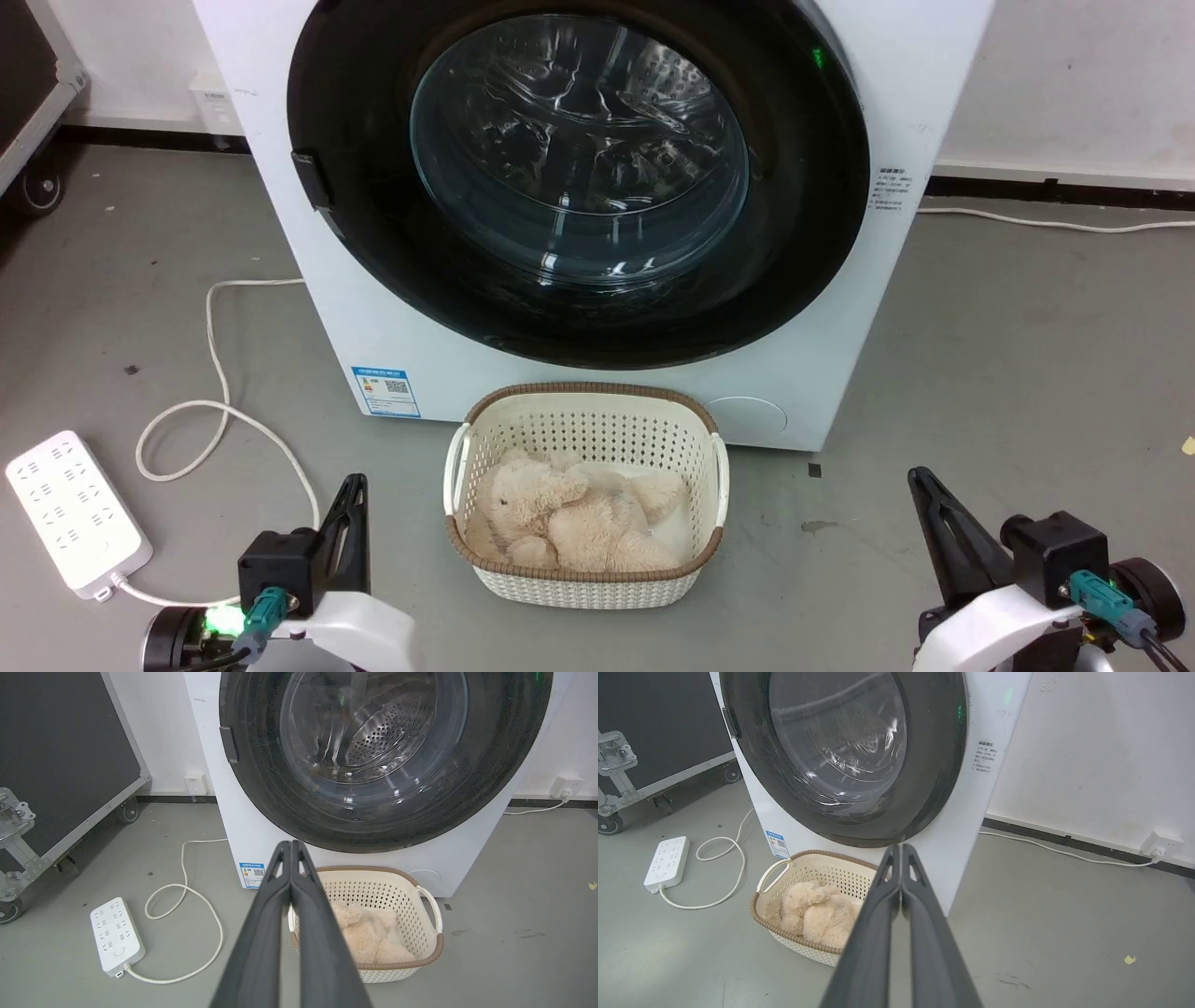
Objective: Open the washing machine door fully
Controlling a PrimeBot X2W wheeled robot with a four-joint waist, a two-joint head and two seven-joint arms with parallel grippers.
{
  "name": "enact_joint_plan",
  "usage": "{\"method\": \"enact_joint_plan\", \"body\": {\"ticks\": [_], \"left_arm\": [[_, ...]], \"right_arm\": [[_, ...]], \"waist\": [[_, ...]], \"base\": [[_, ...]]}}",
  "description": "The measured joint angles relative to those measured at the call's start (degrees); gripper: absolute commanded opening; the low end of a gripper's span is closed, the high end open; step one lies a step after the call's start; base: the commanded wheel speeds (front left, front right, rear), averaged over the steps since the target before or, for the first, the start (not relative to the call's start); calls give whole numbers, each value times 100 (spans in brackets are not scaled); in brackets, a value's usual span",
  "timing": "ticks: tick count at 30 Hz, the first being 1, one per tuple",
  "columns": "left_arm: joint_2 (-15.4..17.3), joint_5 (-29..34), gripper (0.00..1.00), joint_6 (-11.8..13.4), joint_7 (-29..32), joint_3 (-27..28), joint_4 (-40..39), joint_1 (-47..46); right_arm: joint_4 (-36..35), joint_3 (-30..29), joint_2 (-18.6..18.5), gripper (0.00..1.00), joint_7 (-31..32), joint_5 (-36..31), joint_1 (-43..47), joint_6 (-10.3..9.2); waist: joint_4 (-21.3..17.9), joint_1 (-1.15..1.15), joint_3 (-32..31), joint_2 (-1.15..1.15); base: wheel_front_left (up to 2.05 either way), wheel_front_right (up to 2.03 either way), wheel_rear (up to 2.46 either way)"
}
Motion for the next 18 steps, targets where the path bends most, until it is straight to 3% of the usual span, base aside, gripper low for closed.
{"method": "enact_joint_plan", "body": {"ticks": [18], "left_arm": [[0, 0, 0, -1, 0, 3, 0, 0]], "right_arm": [[0, 1, 1, 0, 0, 0, 0, 0]], "waist": [[0, 0, 0, 0]], "base": [[0, 0, 0]]}}
